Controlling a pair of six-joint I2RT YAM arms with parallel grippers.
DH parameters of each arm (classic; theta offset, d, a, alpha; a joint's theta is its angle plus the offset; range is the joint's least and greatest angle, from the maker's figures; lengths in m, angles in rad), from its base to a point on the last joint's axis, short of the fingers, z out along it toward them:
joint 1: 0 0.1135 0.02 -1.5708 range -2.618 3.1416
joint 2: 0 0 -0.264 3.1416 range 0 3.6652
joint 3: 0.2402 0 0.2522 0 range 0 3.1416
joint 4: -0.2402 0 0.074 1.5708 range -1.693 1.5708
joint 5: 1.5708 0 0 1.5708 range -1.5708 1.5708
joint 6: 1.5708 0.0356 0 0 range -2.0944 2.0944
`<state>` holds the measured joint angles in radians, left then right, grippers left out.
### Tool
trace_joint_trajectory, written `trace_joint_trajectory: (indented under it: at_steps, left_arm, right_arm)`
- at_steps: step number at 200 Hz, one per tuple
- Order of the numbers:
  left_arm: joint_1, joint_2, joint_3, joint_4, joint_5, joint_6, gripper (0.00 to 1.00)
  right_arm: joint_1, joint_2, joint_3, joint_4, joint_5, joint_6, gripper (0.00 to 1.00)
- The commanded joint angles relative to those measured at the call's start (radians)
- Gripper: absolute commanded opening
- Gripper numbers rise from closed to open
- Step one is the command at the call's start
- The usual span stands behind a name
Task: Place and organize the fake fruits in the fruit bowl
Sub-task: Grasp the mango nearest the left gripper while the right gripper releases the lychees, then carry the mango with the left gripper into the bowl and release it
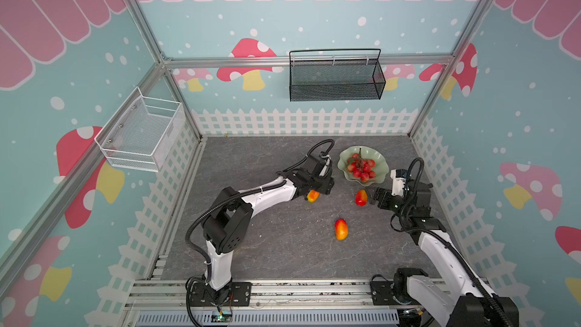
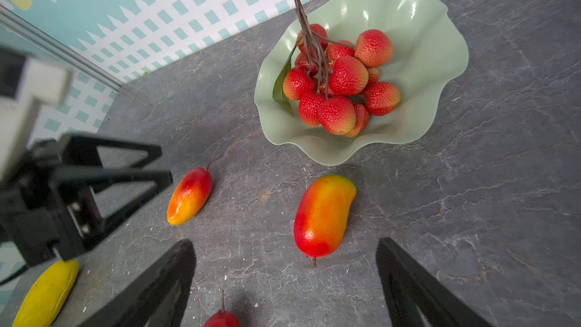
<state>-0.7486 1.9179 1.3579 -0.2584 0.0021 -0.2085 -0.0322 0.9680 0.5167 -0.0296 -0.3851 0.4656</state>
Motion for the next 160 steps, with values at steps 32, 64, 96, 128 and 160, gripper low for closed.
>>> trace_joint_trajectory:
  at_steps: [32,64,96,128,160]
  left_arm:
    - [-0.006,-0.015,-0.078,0.01,-0.115,0.082,0.8]
    - [-0.006,0.053,-0.048,0.002,-0.087,0.068,0.79]
    - [-0.006,0.092,-0.025,0.003,-0.076,0.069,0.78]
    - [-0.006,0.11,-0.009,0.002,-0.117,0.063,0.71]
    - [-0.005,0.105,-0.012,0.021,-0.147,0.074,0.54]
  right_arm:
    - [-0.005,0.026,-0.006,0.03,-0.064,0.001,0.92]
    - [-0.005,-0.009,-0.008,-0.004,-0.036,-0.017,0.92]
    - [-0.005,-0.009,0.0,-0.01,-0.03,-0.024,0.92]
    - [-0.005,0.013,0.005,-0.009,-0.028,-0.031,0.92]
    - [-0.01,0.036,-0.007,-0.006,-0.016,-0.03,0.92]
